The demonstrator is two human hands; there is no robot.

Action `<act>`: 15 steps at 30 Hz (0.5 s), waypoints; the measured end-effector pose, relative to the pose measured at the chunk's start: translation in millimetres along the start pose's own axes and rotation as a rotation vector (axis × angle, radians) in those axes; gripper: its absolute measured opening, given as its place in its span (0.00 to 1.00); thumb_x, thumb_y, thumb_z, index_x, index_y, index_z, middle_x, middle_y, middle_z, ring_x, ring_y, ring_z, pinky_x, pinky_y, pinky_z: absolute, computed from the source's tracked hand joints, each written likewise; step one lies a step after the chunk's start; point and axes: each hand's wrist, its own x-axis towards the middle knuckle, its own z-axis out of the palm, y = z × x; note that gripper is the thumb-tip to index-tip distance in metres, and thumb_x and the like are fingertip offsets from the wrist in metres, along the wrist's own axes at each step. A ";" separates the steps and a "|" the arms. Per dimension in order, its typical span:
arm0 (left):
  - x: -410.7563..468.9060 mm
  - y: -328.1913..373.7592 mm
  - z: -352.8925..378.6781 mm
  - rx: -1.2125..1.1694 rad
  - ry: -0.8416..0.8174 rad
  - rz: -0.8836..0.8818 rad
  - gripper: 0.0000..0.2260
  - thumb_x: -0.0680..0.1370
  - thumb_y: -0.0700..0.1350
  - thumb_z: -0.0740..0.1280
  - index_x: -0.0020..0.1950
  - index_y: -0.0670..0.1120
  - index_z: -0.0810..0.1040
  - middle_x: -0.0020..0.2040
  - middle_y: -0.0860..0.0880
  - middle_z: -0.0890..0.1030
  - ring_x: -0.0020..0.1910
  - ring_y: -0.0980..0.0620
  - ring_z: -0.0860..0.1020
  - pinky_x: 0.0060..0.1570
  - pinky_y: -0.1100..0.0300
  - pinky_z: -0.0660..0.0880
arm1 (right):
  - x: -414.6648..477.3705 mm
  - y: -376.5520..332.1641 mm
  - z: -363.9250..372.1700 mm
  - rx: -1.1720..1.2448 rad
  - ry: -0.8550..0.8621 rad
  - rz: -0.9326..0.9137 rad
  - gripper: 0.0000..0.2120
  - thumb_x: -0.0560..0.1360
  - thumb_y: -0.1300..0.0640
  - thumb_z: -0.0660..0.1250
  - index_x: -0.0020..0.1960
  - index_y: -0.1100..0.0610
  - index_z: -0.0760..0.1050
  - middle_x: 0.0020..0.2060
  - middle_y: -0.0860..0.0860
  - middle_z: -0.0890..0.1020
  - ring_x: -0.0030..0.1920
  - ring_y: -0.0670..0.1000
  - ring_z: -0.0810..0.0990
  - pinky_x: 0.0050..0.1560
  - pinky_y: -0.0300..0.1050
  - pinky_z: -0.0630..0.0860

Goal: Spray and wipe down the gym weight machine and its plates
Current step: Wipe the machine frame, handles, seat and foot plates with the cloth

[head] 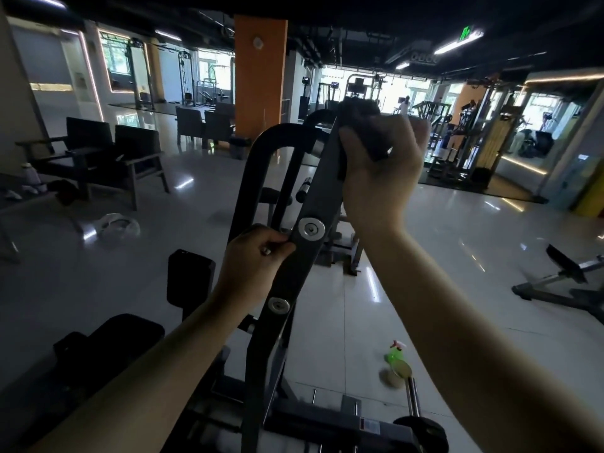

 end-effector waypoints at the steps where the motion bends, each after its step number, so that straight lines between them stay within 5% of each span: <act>1: -0.8 -1.2 0.0 0.016 0.005 0.031 0.05 0.78 0.44 0.73 0.52 0.45 0.83 0.46 0.53 0.82 0.45 0.61 0.80 0.44 0.72 0.75 | -4.8 2.8 -1.1 -0.023 -0.013 -0.018 0.09 0.70 0.62 0.78 0.45 0.63 0.79 0.50 0.55 0.73 0.50 0.46 0.74 0.50 0.42 0.77; 7: -2.7 -5.4 -1.4 0.025 -0.020 0.088 0.03 0.78 0.45 0.73 0.51 0.48 0.84 0.46 0.58 0.82 0.47 0.59 0.80 0.48 0.67 0.76 | -92.3 30.1 -15.8 -0.053 -0.270 0.155 0.11 0.70 0.61 0.79 0.49 0.53 0.81 0.53 0.47 0.73 0.56 0.49 0.76 0.54 0.53 0.82; 12: 2.9 -0.6 -1.5 0.038 -0.023 0.081 0.03 0.77 0.44 0.74 0.49 0.50 0.83 0.44 0.60 0.81 0.45 0.64 0.80 0.44 0.73 0.74 | -4.7 0.6 -2.6 -0.232 -0.121 -0.169 0.09 0.71 0.57 0.78 0.50 0.57 0.86 0.51 0.53 0.76 0.55 0.54 0.73 0.55 0.42 0.74; 15: 3.0 -1.1 -1.2 0.071 -0.019 0.096 0.05 0.76 0.43 0.75 0.50 0.48 0.84 0.44 0.62 0.80 0.44 0.67 0.79 0.44 0.76 0.73 | 32.1 -14.2 8.0 -0.274 -0.233 -0.236 0.09 0.75 0.53 0.74 0.54 0.55 0.85 0.52 0.47 0.77 0.56 0.52 0.72 0.59 0.48 0.73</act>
